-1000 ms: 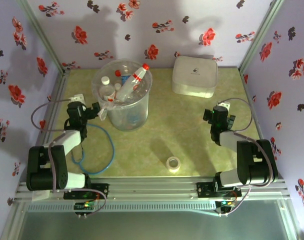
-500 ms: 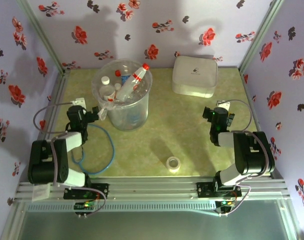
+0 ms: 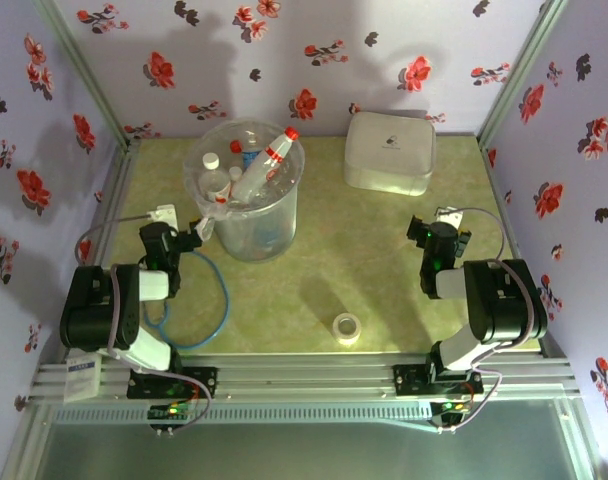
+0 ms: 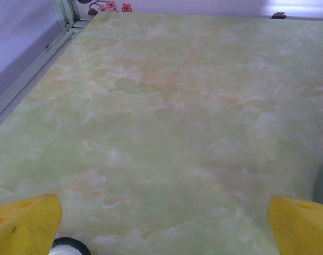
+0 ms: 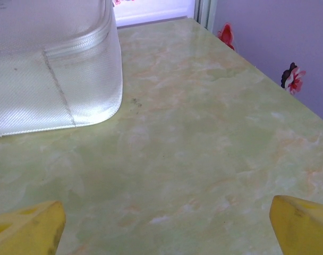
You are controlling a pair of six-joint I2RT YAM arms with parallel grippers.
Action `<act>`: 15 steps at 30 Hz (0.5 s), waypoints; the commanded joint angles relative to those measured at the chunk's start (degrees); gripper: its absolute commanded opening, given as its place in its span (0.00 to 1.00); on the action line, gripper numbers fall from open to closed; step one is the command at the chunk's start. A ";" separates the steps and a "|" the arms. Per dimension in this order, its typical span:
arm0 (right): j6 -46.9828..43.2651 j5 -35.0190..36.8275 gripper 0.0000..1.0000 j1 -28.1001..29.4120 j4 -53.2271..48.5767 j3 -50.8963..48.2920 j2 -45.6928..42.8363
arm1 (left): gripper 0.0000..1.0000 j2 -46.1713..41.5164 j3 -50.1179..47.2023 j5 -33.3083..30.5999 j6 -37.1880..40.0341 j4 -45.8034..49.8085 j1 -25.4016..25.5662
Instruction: Put the plastic bottles in the bin
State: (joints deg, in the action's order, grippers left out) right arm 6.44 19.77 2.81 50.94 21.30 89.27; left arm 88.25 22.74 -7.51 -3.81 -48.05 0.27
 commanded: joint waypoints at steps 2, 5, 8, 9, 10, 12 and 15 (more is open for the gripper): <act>0.43 1.85 0.99 -0.35 2.32 -0.38 -0.01 | 1.00 0.41 -0.15 -0.67 1.62 -3.10 0.25; 0.42 1.84 0.99 -0.35 2.24 -0.39 0.11 | 1.00 0.40 -0.15 -0.81 1.62 -3.10 0.25; 0.42 1.85 0.99 -0.35 2.24 -0.44 0.03 | 1.00 0.42 -0.15 -0.76 1.62 -3.10 0.25; 0.37 1.85 0.99 -0.35 2.24 -0.39 0.07 | 1.00 0.36 -0.15 -0.80 1.62 -3.10 0.28; 0.42 1.82 0.99 -0.35 2.24 -0.39 0.07 | 1.00 0.40 -0.16 -0.77 1.62 -3.09 0.25; 0.42 1.87 0.99 -0.35 2.22 -0.40 0.04 | 1.00 0.35 -0.15 -0.75 1.62 -3.06 0.28; 0.37 1.85 0.99 -0.35 2.24 -0.45 0.05 | 1.00 0.35 -0.15 -0.76 1.62 -3.03 0.26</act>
State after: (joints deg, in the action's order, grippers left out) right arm 6.44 19.77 2.81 51.22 21.30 89.27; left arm 88.25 22.74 -7.51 -3.81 -49.10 0.27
